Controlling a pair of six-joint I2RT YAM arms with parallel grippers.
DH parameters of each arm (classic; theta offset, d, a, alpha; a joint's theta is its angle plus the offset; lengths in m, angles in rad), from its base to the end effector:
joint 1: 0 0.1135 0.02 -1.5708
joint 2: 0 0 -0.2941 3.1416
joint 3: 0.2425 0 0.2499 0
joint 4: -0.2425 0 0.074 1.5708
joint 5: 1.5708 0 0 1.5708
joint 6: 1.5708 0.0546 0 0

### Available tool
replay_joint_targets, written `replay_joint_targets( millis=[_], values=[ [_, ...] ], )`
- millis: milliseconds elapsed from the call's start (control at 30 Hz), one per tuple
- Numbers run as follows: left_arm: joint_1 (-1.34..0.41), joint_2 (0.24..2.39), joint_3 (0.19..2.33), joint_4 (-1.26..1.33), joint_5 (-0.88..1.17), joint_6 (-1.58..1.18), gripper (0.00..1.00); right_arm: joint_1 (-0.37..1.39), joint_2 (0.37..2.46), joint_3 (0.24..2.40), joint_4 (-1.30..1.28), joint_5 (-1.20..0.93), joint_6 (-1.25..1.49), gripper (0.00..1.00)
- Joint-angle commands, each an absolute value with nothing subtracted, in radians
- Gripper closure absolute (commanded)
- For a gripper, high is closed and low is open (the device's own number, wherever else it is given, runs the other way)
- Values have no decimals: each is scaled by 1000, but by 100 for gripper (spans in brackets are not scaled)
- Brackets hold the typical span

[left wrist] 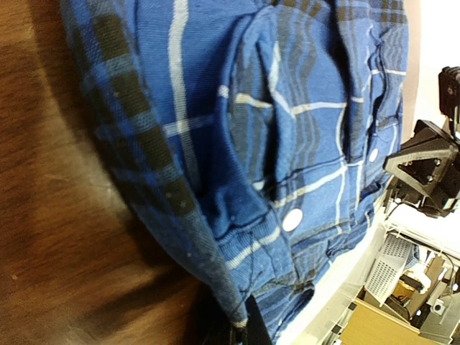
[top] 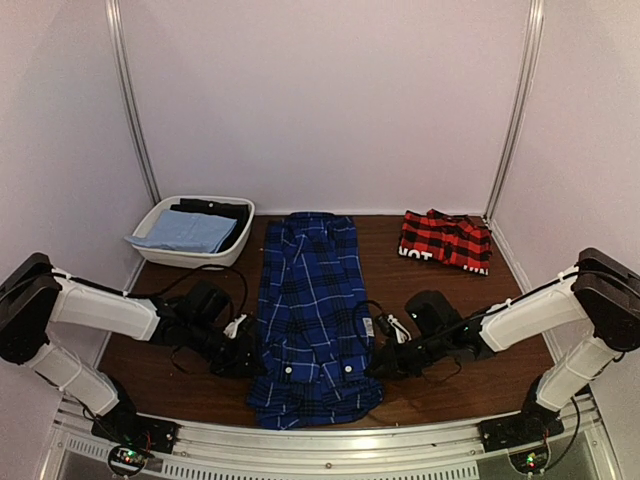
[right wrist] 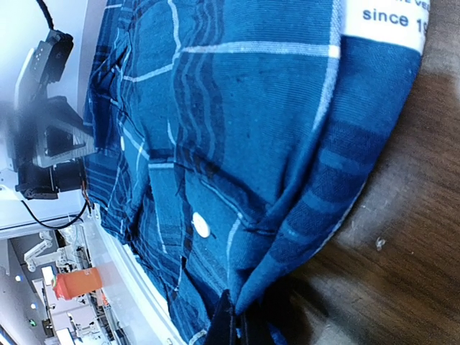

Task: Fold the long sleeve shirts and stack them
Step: Pick up the rectangle-folded shirt from the center of the board, then fold the rectangle-folded shirt at the center of the board.

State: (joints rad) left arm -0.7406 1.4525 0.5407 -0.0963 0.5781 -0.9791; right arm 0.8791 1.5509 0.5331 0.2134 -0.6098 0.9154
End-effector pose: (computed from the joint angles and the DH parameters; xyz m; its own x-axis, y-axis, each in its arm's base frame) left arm 0.1608 -0.1874 0.1492 -0.9958 -0.0315 0.0861 -0.0829 0.7087 -0.7006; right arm 0.1513 0.2317 0.1471 -0.9815 -0.1661 -0.0956 -0.1749 0.5721 0.8013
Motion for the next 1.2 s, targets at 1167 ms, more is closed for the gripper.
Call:
replay_joint_targets(
  millis=[1167],
  values=[
    [-325,1929,867,551,783,-1357,100,479,2079,1093,539,-700,1060,100]
  ],
)
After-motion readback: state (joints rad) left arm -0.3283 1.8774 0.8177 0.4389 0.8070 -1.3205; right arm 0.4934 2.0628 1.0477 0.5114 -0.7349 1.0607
